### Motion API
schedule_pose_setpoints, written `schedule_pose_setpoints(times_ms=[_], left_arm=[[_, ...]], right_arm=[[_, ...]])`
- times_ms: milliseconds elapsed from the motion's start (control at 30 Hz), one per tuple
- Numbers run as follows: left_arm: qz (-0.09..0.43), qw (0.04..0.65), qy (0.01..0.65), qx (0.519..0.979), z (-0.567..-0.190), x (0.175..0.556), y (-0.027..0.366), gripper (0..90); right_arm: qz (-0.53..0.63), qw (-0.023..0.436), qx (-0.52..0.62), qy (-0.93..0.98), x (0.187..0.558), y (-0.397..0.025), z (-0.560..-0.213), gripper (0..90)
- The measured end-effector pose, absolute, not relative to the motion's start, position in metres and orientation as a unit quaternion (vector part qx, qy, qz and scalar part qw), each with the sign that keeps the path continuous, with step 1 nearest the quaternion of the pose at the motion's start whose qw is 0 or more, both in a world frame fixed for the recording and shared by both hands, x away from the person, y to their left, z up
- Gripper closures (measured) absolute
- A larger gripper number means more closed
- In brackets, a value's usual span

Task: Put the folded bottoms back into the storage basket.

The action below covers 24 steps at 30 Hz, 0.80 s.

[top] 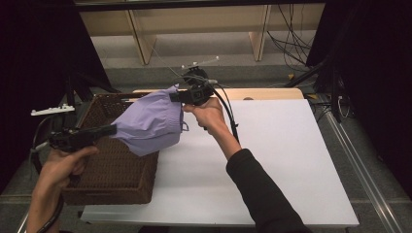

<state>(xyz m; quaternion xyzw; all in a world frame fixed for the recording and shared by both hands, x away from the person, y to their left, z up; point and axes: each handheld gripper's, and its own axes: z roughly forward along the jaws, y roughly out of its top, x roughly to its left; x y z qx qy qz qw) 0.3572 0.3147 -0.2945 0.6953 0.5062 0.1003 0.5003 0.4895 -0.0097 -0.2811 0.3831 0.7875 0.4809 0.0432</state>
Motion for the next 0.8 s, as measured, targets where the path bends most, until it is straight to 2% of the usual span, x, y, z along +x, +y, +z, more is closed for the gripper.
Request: schedule_pose_setpoints(times_ms=[800], left_arm=[[0.115,0.511,0.528,0.668,-0.291,0.348,0.357,87.5]], right_arm=[[0.476,0.036,0.373,0.796,0.500,0.035,-0.273,79.7]])
